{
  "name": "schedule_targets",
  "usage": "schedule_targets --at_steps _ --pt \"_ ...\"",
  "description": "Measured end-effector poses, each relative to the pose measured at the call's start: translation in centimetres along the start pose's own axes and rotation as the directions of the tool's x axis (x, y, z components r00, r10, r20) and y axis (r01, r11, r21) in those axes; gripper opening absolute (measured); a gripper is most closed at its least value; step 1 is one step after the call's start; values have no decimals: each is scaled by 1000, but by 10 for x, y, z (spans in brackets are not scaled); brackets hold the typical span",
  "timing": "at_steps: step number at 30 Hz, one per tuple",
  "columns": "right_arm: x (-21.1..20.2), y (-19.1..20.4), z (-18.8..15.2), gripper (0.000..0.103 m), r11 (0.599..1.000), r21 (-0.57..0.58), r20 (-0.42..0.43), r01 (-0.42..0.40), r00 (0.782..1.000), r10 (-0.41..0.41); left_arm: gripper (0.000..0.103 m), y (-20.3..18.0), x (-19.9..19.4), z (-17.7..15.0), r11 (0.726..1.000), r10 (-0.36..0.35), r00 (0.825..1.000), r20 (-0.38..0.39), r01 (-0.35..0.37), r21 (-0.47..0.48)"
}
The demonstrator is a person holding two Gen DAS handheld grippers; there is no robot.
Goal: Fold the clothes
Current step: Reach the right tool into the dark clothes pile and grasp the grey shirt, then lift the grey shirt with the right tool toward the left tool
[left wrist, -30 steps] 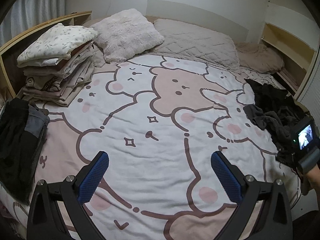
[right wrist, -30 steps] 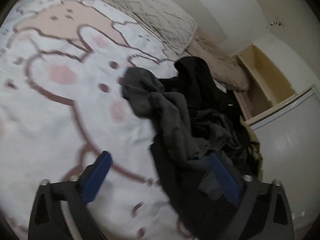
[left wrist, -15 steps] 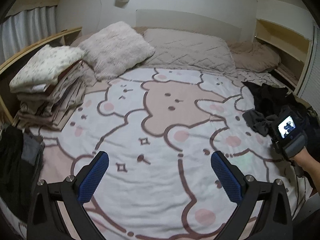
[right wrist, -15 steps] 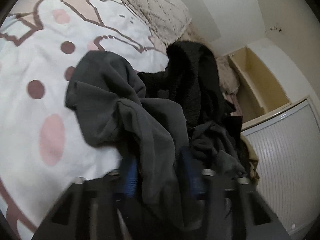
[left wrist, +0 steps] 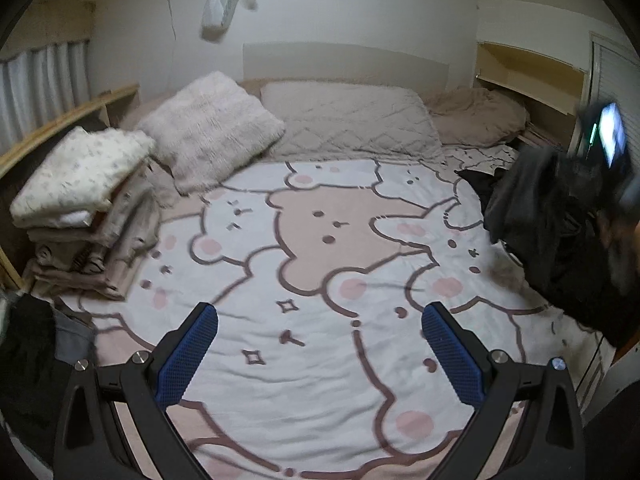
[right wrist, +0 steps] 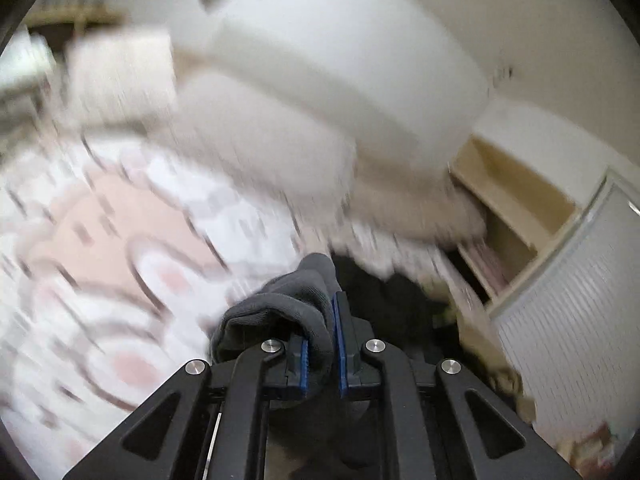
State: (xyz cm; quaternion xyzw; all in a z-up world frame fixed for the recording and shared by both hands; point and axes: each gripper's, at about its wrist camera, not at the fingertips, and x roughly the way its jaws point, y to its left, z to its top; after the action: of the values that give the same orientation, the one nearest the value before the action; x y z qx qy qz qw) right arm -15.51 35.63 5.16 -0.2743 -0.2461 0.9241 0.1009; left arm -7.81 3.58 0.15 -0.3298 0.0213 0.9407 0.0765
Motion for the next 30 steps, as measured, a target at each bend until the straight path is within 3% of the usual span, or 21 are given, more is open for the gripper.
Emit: schedule_targets --at_steps 3,6,10,12,14,16,18,20,23,27,28,29,30 --pt "-62 13 54 11 992 19 148 -125 982 121 103 16 -15 -1 1000 13 999 36 -12 -27" --pt "-119 27 103 11 962 7 276 -274 925 261 103 34 -32 -2 998 30 997 78 -25 -63" --pt "-160 50 145 11 904 41 340 -426 856 388 103 64 -60 -3 992 84 984 160 -68 -103" --pt "-152 62 147 11 866 81 298 -493 841 451 103 80 -71 -6 988 111 975 193 -88 -124" --pt "-127 79 132 11 817 134 198 -560 823 532 103 93 -72 -10 983 119 975 185 -91 -157" --pt "-97 102 106 11 782 192 82 -593 804 589 103 106 -71 -15 977 125 977 173 -92 -191" --pt "-60 130 68 11 779 231 -59 -583 791 609 103 113 -65 -19 974 115 983 145 -83 -212" --pt "-29 156 19 11 812 246 -196 -530 793 577 103 116 -55 -22 973 100 988 115 -72 -220" --pt "8 175 -38 11 861 244 -328 -445 798 506 103 111 -45 -27 975 89 992 85 -69 -209" --pt "39 163 -86 14 914 243 -387 -324 832 397 103 101 -31 -31 980 71 996 52 -60 -189" --pt "44 156 -91 29 918 261 -390 -299 837 383 103 98 -28 -33 981 67 997 43 -58 -184" --pt "50 149 -96 72 920 281 -392 -274 842 371 103 97 -26 -33 982 62 997 37 -54 -182" --pt "56 142 -102 92 921 300 -395 -250 846 358 103 95 -24 -34 982 57 998 31 -50 -179"
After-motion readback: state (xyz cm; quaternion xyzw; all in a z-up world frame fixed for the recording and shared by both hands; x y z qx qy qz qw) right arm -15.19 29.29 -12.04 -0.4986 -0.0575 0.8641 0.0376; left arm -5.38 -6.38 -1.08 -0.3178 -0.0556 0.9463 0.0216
